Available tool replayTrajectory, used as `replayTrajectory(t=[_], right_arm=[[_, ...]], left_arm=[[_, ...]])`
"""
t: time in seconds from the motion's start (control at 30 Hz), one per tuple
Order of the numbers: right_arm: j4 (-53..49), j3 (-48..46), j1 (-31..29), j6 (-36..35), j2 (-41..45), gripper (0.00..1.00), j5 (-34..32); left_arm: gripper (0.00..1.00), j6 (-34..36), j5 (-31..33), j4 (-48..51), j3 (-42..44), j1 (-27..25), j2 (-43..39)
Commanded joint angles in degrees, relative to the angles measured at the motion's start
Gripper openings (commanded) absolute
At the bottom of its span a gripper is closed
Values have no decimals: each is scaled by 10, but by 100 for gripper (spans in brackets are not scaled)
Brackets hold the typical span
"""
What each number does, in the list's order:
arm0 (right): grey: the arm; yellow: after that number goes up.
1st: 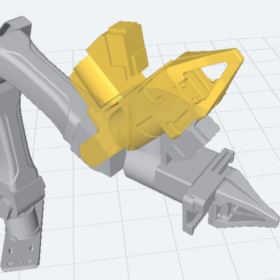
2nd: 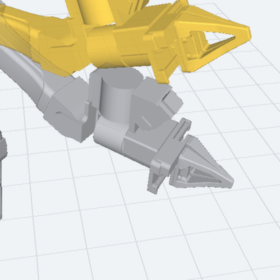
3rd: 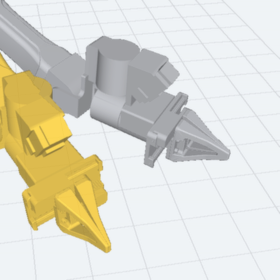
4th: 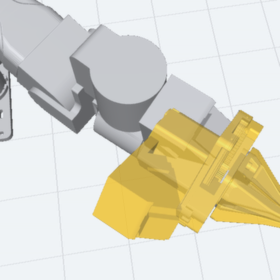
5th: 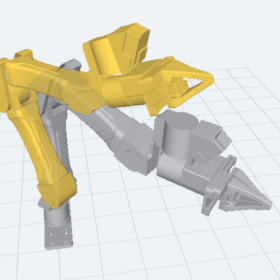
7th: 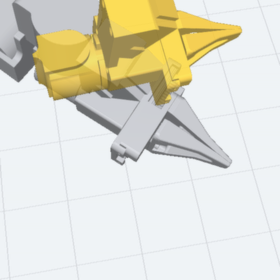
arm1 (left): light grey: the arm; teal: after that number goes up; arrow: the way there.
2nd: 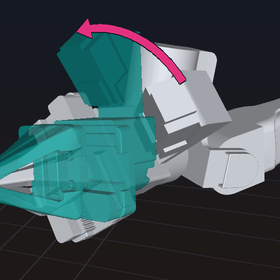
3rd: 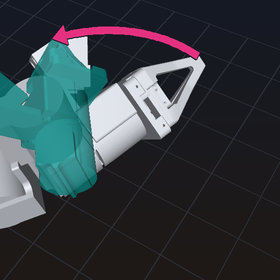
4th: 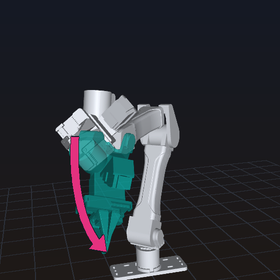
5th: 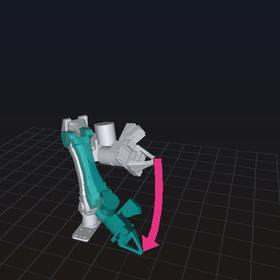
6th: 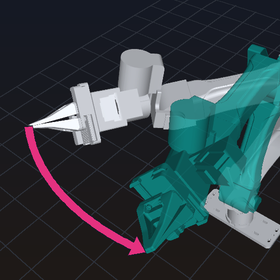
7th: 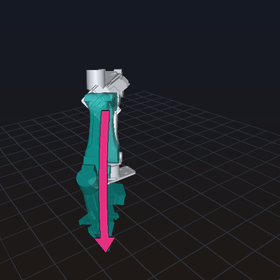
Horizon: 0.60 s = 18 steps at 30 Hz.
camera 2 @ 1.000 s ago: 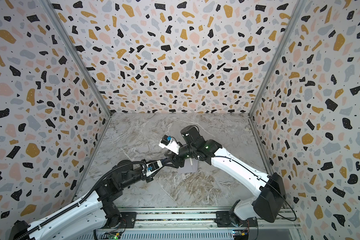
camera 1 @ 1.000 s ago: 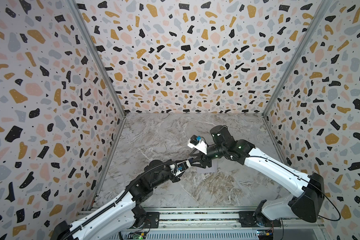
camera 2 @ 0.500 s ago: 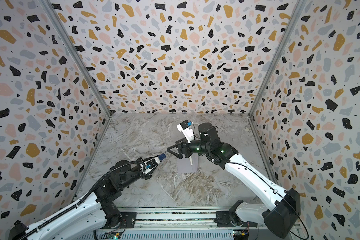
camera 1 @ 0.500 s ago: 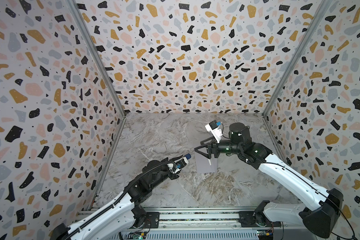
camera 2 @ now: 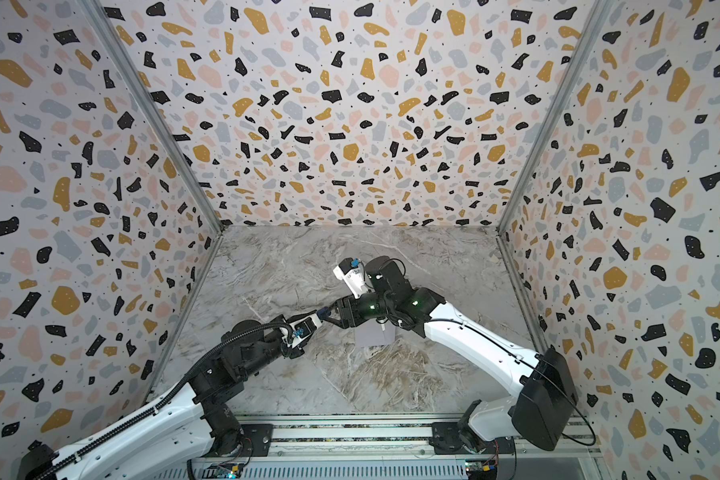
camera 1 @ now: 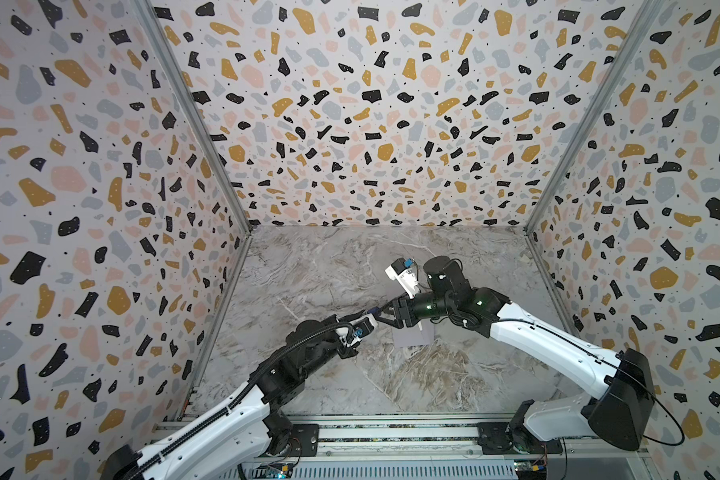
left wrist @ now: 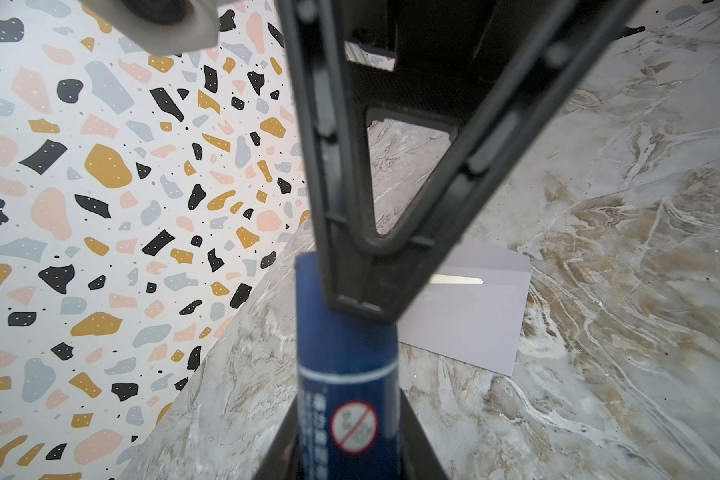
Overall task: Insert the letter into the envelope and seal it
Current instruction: 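Pull the blue cap off with the right gripper while the left holds the stick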
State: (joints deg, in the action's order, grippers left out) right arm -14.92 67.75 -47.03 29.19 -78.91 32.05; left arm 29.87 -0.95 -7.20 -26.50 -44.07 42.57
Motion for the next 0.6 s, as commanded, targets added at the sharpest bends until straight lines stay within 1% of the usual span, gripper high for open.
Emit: replayTrajectory(t=[0.0, 0.3, 0.37, 0.57], right_arm=[[8, 31, -4, 1, -2, 52, -7], [7, 39, -11, -4, -16, 37, -5], [7, 39, -11, -5, -17, 35, -4], [5, 39, -12, -12, -20, 25, 3]], left_arm=[[0, 6, -3, -15, -6, -1, 1], [0, 7, -7, -8, -9, -1, 7], [0, 7, -7, -7, -9, -1, 8], [0, 7, -6, -6, -10, -1, 8]])
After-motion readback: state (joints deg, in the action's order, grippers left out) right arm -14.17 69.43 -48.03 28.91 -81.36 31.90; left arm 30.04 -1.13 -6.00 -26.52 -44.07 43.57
